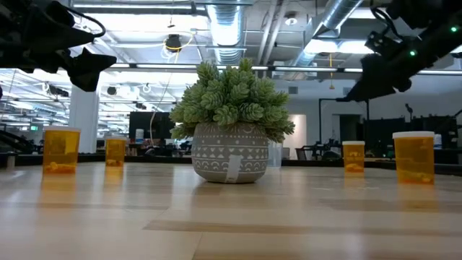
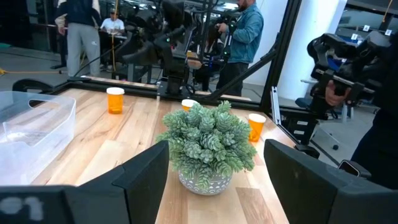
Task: Pick and place pill bottles into a basket
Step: Put the orange pill bottle into the transparent bin
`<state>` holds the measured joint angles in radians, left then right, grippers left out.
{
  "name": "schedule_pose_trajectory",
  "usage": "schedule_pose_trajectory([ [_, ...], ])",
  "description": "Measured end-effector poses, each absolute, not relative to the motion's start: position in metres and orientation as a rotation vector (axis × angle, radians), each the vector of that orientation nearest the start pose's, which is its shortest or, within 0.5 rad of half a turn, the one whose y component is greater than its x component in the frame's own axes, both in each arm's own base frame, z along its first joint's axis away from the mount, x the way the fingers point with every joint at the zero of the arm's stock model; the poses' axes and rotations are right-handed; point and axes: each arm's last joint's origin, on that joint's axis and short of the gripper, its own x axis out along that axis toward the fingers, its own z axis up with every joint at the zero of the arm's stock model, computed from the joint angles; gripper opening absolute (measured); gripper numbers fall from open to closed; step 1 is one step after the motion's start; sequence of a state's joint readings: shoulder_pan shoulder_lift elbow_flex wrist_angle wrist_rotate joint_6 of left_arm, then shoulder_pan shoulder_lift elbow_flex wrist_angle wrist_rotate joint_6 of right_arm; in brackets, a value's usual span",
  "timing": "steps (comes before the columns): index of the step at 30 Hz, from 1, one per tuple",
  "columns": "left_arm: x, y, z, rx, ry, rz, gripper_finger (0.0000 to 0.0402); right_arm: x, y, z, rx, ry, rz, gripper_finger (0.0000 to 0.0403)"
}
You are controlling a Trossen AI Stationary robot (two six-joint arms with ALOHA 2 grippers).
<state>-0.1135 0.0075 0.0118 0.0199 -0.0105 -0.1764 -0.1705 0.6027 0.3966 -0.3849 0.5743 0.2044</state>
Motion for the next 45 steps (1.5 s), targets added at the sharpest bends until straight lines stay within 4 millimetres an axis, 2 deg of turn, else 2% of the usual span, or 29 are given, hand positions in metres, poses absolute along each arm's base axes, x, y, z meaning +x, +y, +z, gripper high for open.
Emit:
schedule_pose_trajectory([
  [4, 0.097, -0.011, 0.169, -0.178, -0.015, -0.105, 0.0254, 0.133, -0.043, 0.215, 0.163, 0.532, -0.795, 0.026],
  [10, 0.097, -0.011, 0.169, -0.178, -0.015, -0.105, 0.0254, 0.138, -0.052, 0.203, 0.402, 0.617, -0.776, 0.026],
  [13, 0.097, -0.011, 0.169, -0.178, -0.015, -0.105, 0.0254, 0.14, -0.055, 0.198, 0.454, 0.656, -0.741, 0.026],
  [27, 0.097, -0.011, 0.169, -0.178, -0.014, -0.105, 0.0254, 0.144, -0.073, 0.182, 0.528, 0.767, -0.8, 0.026],
  [34, 0.097, -0.011, 0.169, -0.178, -0.015, -0.105, 0.0254, 0.146, -0.076, 0.18, 0.582, 0.782, -0.704, 0.0261],
  [40, 0.097, -0.011, 0.169, -0.178, -0.015, -0.105, 0.0254, 0.147, -0.077, 0.184, 0.6, 0.777, -0.624, 0.0261],
  [45, 0.097, -0.011, 0.169, -0.178, -0.015, -0.105, 0.0254, 0.154, -0.08, 0.203, 0.505, 0.739, -0.581, 0.0261],
])
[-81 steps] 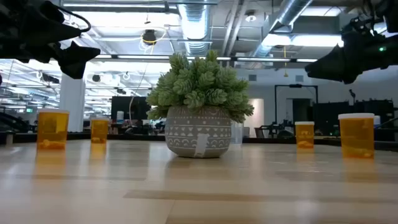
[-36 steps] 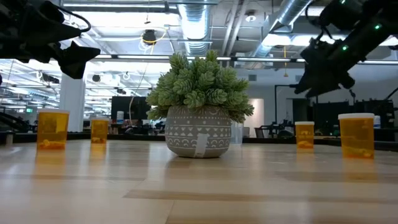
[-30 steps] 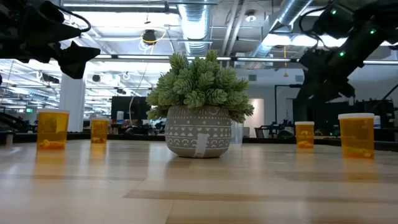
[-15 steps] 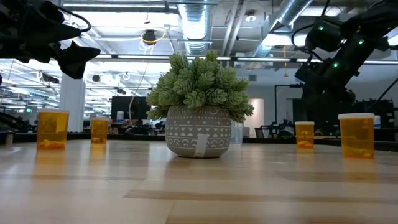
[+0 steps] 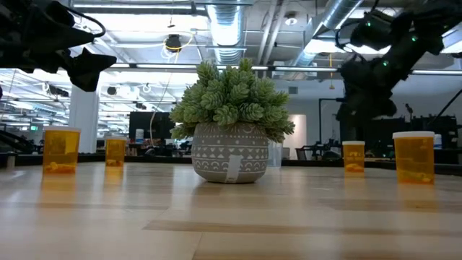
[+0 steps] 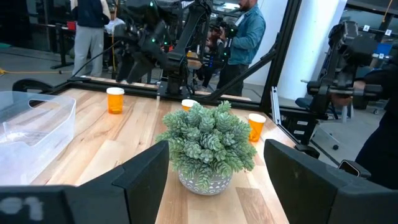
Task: Pick and place pill bottles into a basket
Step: Put the orange pill bottle into the transparent bin
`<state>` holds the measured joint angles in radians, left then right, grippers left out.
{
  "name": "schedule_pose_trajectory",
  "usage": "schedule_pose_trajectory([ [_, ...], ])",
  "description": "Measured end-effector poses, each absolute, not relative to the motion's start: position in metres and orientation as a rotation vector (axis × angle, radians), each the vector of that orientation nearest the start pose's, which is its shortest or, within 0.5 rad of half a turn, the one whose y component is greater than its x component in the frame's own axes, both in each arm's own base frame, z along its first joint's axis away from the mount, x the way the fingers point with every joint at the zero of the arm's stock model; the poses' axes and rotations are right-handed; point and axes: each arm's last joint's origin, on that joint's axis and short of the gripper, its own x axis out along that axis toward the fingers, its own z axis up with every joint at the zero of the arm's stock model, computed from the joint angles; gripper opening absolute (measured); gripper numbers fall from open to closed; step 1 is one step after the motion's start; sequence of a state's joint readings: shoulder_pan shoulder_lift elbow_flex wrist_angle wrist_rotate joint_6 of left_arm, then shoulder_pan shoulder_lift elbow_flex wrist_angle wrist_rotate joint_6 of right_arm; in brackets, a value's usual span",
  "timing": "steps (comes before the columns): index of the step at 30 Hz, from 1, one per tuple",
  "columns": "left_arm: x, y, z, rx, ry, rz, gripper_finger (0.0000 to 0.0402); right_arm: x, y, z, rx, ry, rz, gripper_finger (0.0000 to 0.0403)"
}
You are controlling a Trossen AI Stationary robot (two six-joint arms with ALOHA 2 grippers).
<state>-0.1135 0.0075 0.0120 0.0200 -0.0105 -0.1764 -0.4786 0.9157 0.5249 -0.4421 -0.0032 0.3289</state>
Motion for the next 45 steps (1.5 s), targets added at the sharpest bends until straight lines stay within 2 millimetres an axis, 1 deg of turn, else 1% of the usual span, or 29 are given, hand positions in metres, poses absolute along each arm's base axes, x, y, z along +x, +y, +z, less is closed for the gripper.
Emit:
schedule_pose_trajectory([
  [8, 0.097, -0.011, 0.169, -0.178, -0.015, -0.105, 0.0254, 0.169, -0.082, 0.258, 0.302, 0.607, -0.483, 0.0261],
  [11, 0.097, -0.011, 0.169, -0.178, -0.015, -0.105, 0.0254, 0.173, -0.081, 0.275, 0.21, 0.561, -0.447, 0.0261],
  [14, 0.097, -0.011, 0.169, -0.178, -0.015, -0.105, 0.0254, 0.176, -0.081, 0.284, 0.167, 0.521, -0.432, 0.026],
  [19, 0.097, -0.011, 0.169, -0.178, -0.015, -0.105, 0.0254, 0.177, -0.081, 0.287, 0.163, 0.495, -0.43, 0.0252],
  [21, 0.097, -0.011, 0.169, -0.178, -0.015, -0.105, 0.0254, 0.177, -0.081, 0.287, 0.163, 0.495, -0.43, 0.0234],
  [23, 0.097, -0.011, 0.169, -0.178, -0.015, -0.105, 0.0254, 0.177, -0.081, 0.287, 0.163, 0.495, -0.43, 0.0205],
  [29, 0.097, -0.011, 0.169, -0.178, -0.015, -0.105, 0.0254, 0.176, -0.081, 0.287, 0.165, 0.502, -0.426, 0.009],
  [30, 0.097, -0.011, 0.169, -0.178, -0.015, -0.105, 0.0254, 0.176, -0.081, 0.286, 0.167, 0.505, -0.424, 0.0078],
  [32, 0.097, -0.011, 0.169, -0.178, -0.015, -0.105, 0.0254, 0.176, -0.081, 0.285, 0.174, 0.52, -0.411, 0.0069],
  [34, 0.097, -0.011, 0.169, -0.178, -0.015, -0.105, 0.0254, 0.175, -0.081, 0.284, 0.18, 0.535, -0.391, 0.0076],
  [37, 0.097, -0.011, 0.169, -0.178, -0.014, -0.105, 0.0254, 0.173, -0.082, 0.282, 0.196, 0.551, -0.377, 0.0115],
  [40, 0.097, -0.011, 0.169, -0.178, -0.015, -0.105, 0.0254, 0.171, -0.084, 0.28, 0.214, 0.571, -0.39, 0.0173],
  [45, 0.097, -0.011, 0.169, -0.178, -0.015, -0.105, 0.0254, 0.167, -0.087, 0.278, 0.247, 0.591, -0.422, 0.0285],
])
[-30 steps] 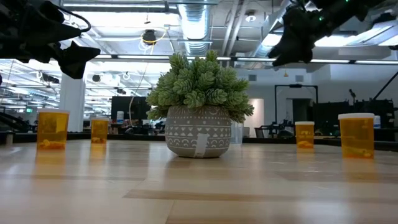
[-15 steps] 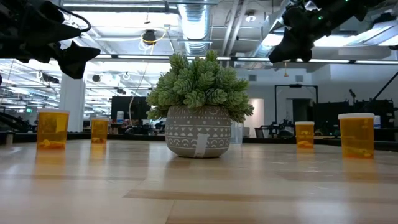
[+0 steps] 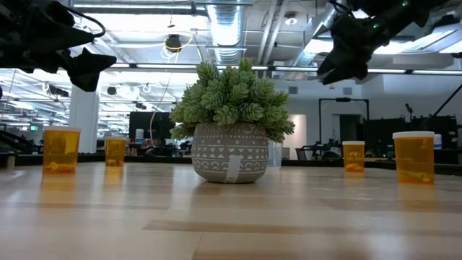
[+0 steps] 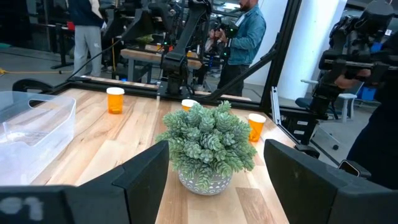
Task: Pick and place pill bottles into a basket
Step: Put the orange pill bottle into the transparent bin
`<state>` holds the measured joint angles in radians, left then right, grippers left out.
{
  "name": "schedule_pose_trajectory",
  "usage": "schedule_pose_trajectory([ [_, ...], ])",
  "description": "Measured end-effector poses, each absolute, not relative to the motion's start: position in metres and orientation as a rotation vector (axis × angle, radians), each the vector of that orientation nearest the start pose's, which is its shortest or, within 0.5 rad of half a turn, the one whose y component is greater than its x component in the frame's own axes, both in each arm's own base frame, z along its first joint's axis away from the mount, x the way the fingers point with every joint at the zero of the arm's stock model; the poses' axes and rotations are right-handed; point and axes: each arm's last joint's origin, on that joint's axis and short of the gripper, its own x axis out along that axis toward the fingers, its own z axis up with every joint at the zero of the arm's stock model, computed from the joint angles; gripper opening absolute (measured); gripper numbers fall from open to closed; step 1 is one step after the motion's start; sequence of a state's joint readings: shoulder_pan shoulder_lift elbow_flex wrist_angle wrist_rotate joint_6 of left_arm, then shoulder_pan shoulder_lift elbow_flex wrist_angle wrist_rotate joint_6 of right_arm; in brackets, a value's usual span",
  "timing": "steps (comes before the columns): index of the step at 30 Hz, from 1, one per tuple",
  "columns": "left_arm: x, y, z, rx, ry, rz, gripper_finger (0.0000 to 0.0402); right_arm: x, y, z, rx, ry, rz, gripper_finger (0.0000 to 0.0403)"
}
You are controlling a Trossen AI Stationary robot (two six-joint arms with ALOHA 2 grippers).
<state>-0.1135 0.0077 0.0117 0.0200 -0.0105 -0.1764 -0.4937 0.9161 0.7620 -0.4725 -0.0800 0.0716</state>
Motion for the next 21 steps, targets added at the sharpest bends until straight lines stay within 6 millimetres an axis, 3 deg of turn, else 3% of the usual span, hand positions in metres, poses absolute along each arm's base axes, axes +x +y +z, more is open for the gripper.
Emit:
schedule_pose_trajectory([
  [7, 0.097, -0.011, 0.169, -0.178, -0.015, -0.105, 0.0254, 0.155, -0.096, 0.269, 0.363, 0.685, -0.564, 0.0393],
  [21, 0.097, -0.011, 0.169, -0.178, -0.015, -0.105, 0.0254, 0.158, -0.111, 0.246, 0.495, 0.83, -0.677, 0.0362],
])
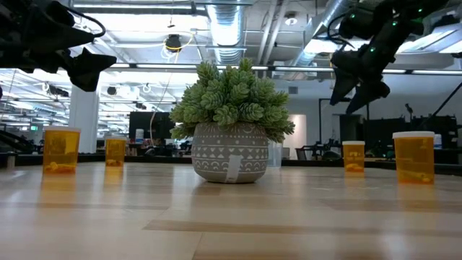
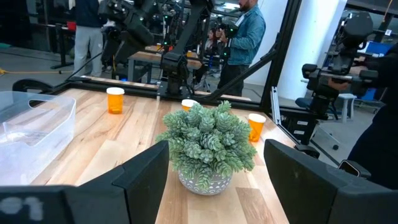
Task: Pick and place pill bottles into a basket
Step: Put the orange pill bottle into the transparent bin
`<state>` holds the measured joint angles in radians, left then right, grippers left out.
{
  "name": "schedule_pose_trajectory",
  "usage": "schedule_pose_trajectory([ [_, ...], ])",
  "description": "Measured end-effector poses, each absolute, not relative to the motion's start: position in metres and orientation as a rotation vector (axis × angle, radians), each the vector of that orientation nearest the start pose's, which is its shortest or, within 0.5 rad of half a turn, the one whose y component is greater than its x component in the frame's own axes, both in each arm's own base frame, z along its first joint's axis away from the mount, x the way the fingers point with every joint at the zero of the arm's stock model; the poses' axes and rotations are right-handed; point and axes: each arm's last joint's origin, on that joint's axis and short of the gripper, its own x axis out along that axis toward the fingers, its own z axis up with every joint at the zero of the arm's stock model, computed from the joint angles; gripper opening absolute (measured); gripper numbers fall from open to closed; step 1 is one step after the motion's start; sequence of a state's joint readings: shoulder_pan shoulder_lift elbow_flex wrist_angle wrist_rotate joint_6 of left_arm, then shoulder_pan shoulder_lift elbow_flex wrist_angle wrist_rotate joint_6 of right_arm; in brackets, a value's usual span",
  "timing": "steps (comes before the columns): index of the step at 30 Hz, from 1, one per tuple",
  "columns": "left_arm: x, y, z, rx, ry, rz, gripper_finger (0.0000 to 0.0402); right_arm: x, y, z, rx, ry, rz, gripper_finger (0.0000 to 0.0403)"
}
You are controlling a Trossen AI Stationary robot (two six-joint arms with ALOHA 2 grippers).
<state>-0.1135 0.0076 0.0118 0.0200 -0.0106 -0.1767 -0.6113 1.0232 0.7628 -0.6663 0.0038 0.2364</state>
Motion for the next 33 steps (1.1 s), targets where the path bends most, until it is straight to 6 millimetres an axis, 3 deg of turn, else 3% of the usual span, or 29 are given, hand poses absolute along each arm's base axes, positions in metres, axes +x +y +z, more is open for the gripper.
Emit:
schedule_pose_trajectory([
  [11, 0.097, -0.011, 0.169, -0.178, -0.015, -0.105, 0.0254, 0.152, -0.113, 0.237, 0.456, 0.968, -0.805, 0.0361],
  [33, 0.097, -0.011, 0.169, -0.178, -0.015, -0.105, 0.0254, 0.171, -0.112, 0.211, 0.428, 1.148, -0.656, 0.0359],
])
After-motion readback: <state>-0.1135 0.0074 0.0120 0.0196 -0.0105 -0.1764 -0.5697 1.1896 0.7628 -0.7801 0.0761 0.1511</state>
